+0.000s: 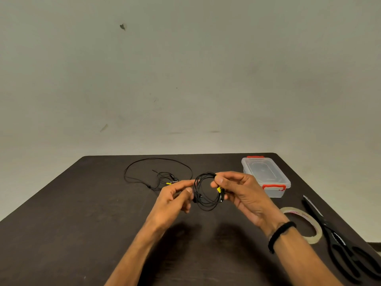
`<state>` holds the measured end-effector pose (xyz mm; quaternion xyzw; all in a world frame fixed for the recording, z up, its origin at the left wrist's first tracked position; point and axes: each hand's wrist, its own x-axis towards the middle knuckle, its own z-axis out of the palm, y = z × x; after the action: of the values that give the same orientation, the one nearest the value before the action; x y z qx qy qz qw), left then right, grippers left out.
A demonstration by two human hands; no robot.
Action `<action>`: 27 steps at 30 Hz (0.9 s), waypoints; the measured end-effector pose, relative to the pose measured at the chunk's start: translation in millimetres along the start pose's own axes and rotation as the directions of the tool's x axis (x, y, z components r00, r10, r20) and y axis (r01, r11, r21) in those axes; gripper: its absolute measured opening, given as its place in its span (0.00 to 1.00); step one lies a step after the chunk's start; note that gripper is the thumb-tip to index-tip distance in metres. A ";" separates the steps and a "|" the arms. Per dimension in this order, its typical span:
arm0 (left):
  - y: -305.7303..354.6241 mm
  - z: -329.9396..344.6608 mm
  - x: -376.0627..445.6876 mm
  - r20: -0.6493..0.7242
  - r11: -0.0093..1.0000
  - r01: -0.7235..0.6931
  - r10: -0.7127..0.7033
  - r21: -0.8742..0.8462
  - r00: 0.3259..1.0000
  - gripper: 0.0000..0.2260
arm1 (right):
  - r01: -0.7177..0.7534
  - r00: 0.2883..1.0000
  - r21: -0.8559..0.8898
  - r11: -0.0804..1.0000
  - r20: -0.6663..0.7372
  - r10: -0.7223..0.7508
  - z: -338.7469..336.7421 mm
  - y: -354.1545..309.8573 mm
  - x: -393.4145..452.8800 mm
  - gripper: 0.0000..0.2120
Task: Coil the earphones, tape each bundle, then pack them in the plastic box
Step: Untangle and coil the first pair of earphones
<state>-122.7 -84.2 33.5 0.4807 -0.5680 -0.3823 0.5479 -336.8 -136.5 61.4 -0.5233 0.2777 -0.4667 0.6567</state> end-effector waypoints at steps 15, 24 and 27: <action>1.4 -1.2 -0.6 0.057 0.998 -0.050 0.048 0.030 0.997 0.06 | -0.095 0.995 0.121 0.988 0.052 0.089 2.7 -2.3 -4.9 0.09; -0.8 8.9 -4.5 0.110 0.979 0.063 -0.043 -0.192 0.993 0.10 | 0.060 0.998 -0.113 0.992 -0.028 -0.064 10.9 0.8 -4.1 0.08; -0.9 8.3 -6.7 0.160 0.944 0.138 -0.093 -0.299 0.983 0.15 | 0.133 0.988 -0.231 0.964 -0.046 -0.147 11.0 4.2 -2.7 0.06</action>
<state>-131.2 -78.7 30.1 0.3925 -0.5101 -0.5317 0.5505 -327.2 -129.3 60.4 -0.5985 0.3121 -0.4933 0.5487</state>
